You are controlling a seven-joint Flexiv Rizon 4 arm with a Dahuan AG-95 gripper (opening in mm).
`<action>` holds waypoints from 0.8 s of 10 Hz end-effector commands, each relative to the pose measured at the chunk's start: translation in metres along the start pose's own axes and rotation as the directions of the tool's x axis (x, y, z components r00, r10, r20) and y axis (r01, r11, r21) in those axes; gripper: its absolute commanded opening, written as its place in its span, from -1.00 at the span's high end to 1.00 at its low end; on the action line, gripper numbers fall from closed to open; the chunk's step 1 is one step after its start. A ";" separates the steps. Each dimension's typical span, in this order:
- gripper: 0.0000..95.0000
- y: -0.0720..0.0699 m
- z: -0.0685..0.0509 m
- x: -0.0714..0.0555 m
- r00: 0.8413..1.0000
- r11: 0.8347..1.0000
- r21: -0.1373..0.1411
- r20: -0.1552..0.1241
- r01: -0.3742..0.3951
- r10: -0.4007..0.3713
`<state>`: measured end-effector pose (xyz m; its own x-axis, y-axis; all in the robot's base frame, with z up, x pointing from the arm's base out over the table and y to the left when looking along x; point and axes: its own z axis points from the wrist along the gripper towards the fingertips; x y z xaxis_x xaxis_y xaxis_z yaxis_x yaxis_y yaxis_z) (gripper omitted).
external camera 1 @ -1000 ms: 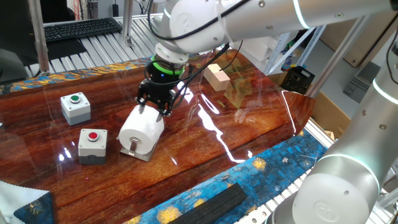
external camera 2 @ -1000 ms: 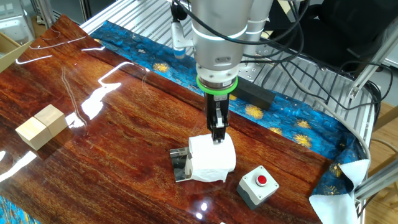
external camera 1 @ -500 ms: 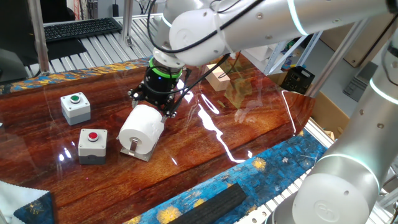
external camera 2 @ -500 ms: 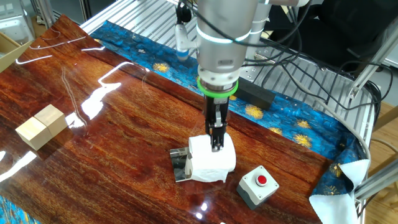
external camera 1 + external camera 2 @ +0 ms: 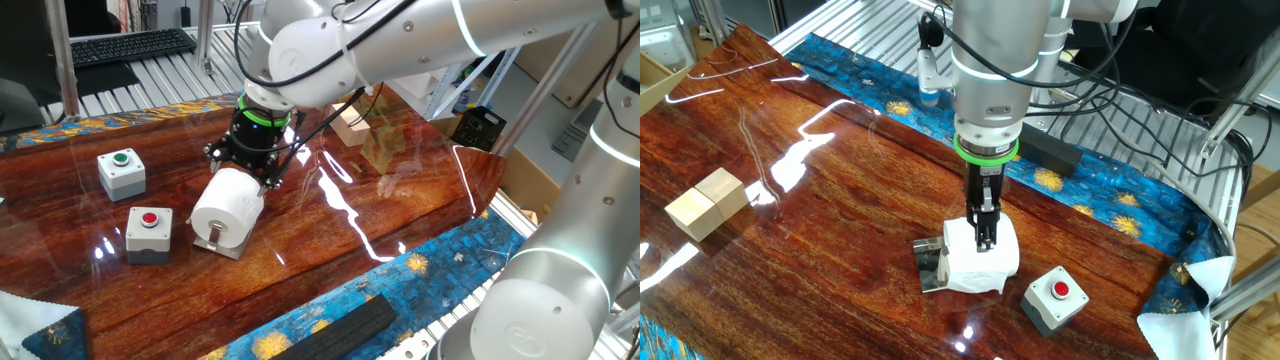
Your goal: Take the roll of paper down from the shelf
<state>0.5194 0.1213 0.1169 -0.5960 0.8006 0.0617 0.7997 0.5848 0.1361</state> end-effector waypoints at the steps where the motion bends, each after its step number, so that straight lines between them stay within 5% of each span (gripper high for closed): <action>1: -1.00 0.000 -0.002 0.000 1.000 1.000 -0.002 -0.003 0.001 -0.001; 8: -1.00 0.000 -0.001 -0.001 1.000 1.000 -0.004 -0.008 0.016 -0.016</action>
<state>0.5214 0.1214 0.1163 -0.6100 0.7894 0.0685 0.7892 0.5974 0.1425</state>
